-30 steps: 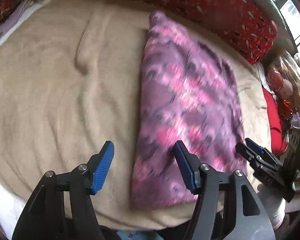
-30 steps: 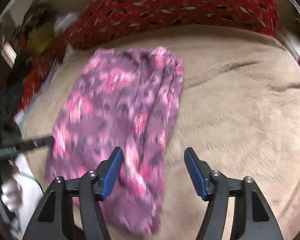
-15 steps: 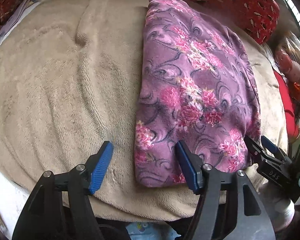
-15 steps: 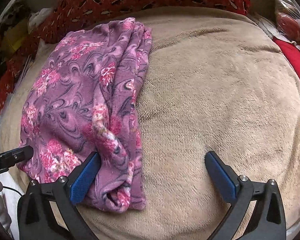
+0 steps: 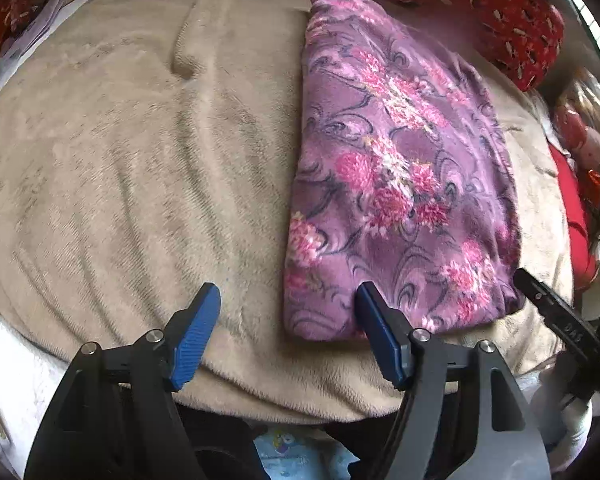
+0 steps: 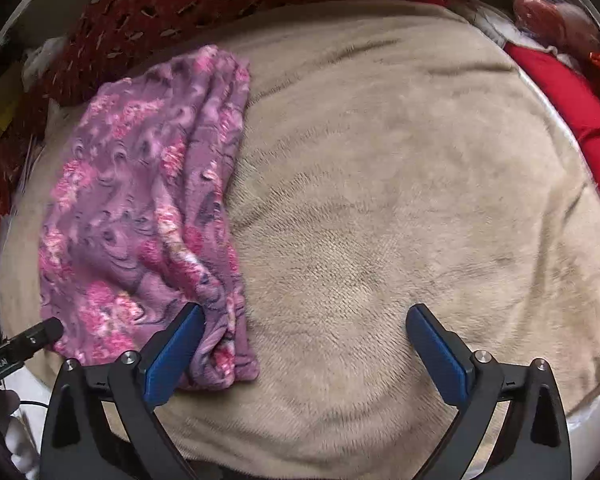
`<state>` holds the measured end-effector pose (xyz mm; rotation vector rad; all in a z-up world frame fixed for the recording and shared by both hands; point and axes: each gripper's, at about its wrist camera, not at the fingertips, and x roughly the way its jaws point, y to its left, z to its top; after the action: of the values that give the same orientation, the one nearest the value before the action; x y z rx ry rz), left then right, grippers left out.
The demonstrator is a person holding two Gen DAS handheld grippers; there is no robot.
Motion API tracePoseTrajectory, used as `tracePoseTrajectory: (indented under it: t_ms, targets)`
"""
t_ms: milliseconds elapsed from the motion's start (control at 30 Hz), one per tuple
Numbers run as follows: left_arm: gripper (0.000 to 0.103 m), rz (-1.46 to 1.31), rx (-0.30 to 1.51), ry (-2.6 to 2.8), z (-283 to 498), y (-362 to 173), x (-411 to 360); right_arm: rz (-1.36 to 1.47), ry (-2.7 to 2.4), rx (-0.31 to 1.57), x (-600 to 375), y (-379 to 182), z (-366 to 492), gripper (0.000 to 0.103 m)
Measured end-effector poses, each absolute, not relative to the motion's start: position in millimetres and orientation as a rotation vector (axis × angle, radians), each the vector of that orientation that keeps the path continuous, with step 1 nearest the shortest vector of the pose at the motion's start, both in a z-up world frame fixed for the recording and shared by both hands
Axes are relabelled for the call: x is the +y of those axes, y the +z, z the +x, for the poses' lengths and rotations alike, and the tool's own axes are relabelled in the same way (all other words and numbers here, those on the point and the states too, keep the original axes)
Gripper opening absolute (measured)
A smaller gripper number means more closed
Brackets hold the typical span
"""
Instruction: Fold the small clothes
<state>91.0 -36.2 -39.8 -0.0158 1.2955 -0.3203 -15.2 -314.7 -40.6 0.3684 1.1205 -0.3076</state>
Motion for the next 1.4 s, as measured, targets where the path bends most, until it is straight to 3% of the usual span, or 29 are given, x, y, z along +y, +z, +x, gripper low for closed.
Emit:
tracePoseTrajectory:
  t_ms: [233, 567, 733, 1133, 1400]
  targets:
    - [0.070, 0.106, 1.162, -0.260, 51, -22, -13, 0.202, -0.288, 0.960, -280, 19, -46, 0.102]
    - [0.070, 0.221, 0.989, -0.167, -4, -6, -9, 0.110, -0.306, 0.852, -262, 31, -65, 0.102]
    - [0.070, 0.228, 0.981, -0.202, -3, -3, -18, 0.113, -0.309, 0.773, -257, 42, -87, 0.102]
    - [0.070, 0.209, 1.039, -0.333, -23, 5, -33, 0.173, -0.307, 0.783, -261, 41, -111, 0.102]
    - [0.070, 0.153, 0.969, -0.424, -44, 40, -46, 0.182, -0.300, 0.780, -260, 43, -119, 0.102]
